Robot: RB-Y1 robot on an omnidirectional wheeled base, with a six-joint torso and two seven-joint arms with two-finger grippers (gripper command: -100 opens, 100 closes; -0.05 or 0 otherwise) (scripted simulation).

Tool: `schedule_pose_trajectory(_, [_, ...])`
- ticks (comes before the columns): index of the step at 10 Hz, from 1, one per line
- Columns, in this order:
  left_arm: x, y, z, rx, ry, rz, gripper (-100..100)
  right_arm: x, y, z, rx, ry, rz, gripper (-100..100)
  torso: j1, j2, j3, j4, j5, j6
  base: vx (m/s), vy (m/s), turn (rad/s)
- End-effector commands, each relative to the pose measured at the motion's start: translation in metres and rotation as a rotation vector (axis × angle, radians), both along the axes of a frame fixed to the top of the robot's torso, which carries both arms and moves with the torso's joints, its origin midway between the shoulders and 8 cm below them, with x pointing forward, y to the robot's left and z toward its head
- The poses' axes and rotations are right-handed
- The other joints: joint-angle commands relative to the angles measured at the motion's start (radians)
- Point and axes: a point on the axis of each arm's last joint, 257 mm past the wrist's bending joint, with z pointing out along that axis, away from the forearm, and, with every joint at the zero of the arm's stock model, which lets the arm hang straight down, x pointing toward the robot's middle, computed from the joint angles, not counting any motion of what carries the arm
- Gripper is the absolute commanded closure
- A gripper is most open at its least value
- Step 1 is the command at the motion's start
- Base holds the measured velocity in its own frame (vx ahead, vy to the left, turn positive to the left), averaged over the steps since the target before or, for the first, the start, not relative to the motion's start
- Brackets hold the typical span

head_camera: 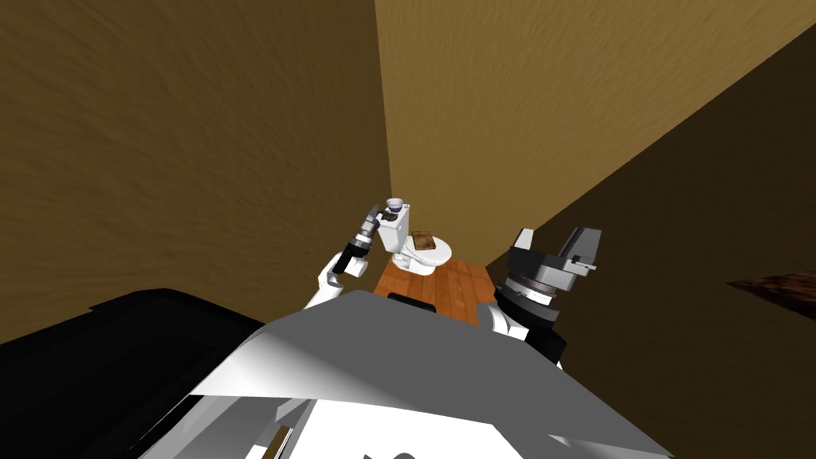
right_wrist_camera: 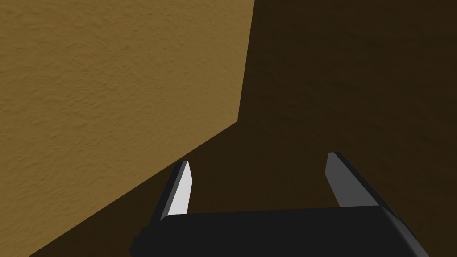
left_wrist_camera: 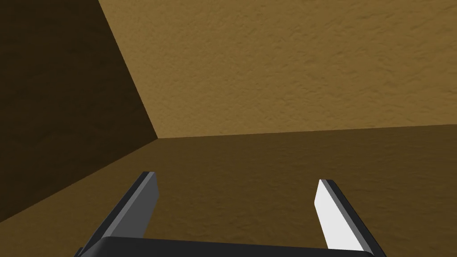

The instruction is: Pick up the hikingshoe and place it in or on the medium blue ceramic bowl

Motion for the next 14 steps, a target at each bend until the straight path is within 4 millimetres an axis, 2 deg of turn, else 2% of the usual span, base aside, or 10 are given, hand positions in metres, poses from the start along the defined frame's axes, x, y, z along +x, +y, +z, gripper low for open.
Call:
schedule_pose_trajectory(1, [0.012,0.001,-0.010,0.020,0.039,0.009,-100,0.000,0.000,0.000,0.000,0.000,0.000,0,0.000,0.000,0.000,0.000,0.000,0.000,-0.062,-0.109,0.010])
schedule_pose_trajectory(2, [0.027,0.003,-0.020,0.051,0.075,0.017,-100,0.000,0.000,0.000,0.000,0.000,0.000,0,0.001,0.000,0.000,0.000,0.000,0.000,-0.065,-0.097,-0.001])
schedule_pose_trajectory(3, [0.028,0.003,-0.022,0.052,0.084,0.019,-100,0.000,0.000,0.000,0.000,0.000,0.000,0,0.002,0.000,0.000,0.000,0.000,0.000,-0.051,-0.081,0.000])
schedule_pose_trajectory(4, [0.044,0.008,-0.034,0.084,0.130,0.032,-100,0.000,0.000,0.000,0.000,0.000,0.000,0,0.003,0.000,0.000,0.000,0.001,0.000,-0.050,-0.108,-0.005])
schedule_pose_trajectory(7, [0.075,0.020,-0.054,0.148,0.209,0.060,-100,0.000,0.000,0.000,0.000,0.000,0.000,0,0.001,-0.001,0.000,0.000,0.000,0.000,-0.052,-0.117,-0.008])
schedule_pose_trajectory(8, [0.077,0.022,-0.059,0.150,0.231,0.067,-100,0.000,0.000,0.000,0.000,0.000,0.000,0,0.003,-0.002,-0.001,0.000,0.000,0.000,-0.025,-0.065,-0.007])
schedule_pose_trajectory(9, [0.092,0.029,-0.065,0.180,0.261,0.082,-100,0.000,0.000,0.000,0.000,0.000,0.000,0,0.004,-0.002,-0.001,0.000,0.001,0.000,-0.030,-0.081,-0.020])
schedule_pose_trajectory(10, [0.094,0.033,-0.072,0.182,0.283,0.090,-100,0.000,0.000,0.000,0.000,0.000,0.000,0,0.004,-0.002,-0.001,0.000,0.001,0.000,-0.028,-0.079,-0.009])
schedule_pose_trajectory(11, [0.107,0.041,-0.076,0.211,0.310,0.106,-100,0.000,0.000,0.000,0.000,0.000,0.000,0,0.004,-0.002,-0.001,0.000,0.001,0.000,-0.015,-0.090,-0.027])
schedule_pose_trajectory(14, [0.126,0.061,-0.096,0.240,0.391,0.148,-100,0.000,0.000,0.000,0.000,0.000,0.000,0,0.004,-0.002,-0.001,0.000,0.001,0.000,-0.022,-0.077,-0.022])
